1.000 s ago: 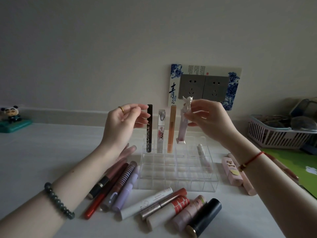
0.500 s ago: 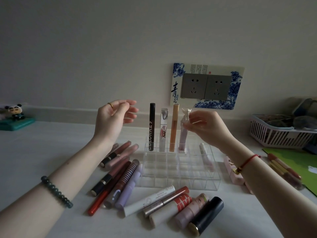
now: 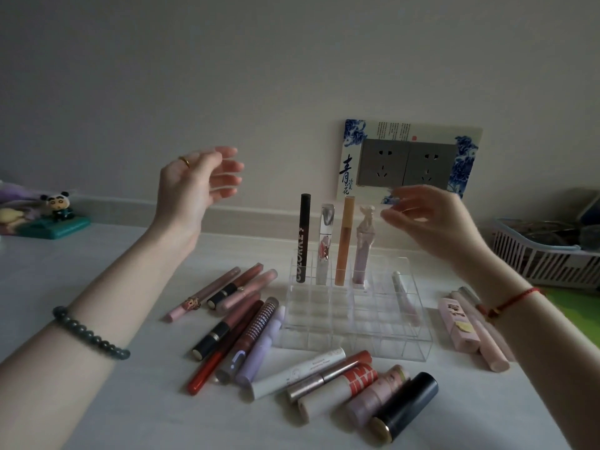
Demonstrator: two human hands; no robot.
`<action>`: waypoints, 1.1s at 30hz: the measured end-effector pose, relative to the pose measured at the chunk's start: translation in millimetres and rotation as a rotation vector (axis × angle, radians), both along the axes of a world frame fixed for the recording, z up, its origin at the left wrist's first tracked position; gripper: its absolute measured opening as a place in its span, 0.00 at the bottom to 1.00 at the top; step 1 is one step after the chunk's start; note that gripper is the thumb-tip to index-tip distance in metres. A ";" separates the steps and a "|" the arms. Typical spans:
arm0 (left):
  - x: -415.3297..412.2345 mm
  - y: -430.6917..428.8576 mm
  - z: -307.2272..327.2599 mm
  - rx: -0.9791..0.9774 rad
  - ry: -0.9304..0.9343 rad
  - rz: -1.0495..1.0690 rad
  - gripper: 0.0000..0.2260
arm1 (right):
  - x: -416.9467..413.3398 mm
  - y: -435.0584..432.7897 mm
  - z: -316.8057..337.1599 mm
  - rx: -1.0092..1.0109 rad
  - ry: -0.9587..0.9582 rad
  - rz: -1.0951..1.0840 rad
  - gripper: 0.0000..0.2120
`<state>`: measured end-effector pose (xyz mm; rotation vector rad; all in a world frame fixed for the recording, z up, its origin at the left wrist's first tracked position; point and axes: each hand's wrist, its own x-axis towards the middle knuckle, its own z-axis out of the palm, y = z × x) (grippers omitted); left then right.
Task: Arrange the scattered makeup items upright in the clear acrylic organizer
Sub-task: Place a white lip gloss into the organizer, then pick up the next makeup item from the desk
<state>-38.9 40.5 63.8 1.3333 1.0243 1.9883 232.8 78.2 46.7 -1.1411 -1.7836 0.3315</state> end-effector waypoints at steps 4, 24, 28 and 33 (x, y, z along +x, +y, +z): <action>-7.0 -13.5 20.1 0.025 0.066 -0.058 0.10 | -1.7 -19.3 22.5 0.194 0.071 -0.029 0.13; -72.3 -45.9 -101.0 -0.381 0.954 0.266 0.14 | -109.6 -62.5 -34.9 0.093 -0.569 0.461 0.10; -76.4 -44.3 -111.5 -0.436 1.082 0.333 0.18 | -130.7 -55.7 -42.7 0.075 -0.618 0.505 0.10; -83.7 -38.8 -118.8 -0.434 1.035 0.308 0.11 | -152.9 -48.5 -44.2 0.045 -0.605 0.515 0.10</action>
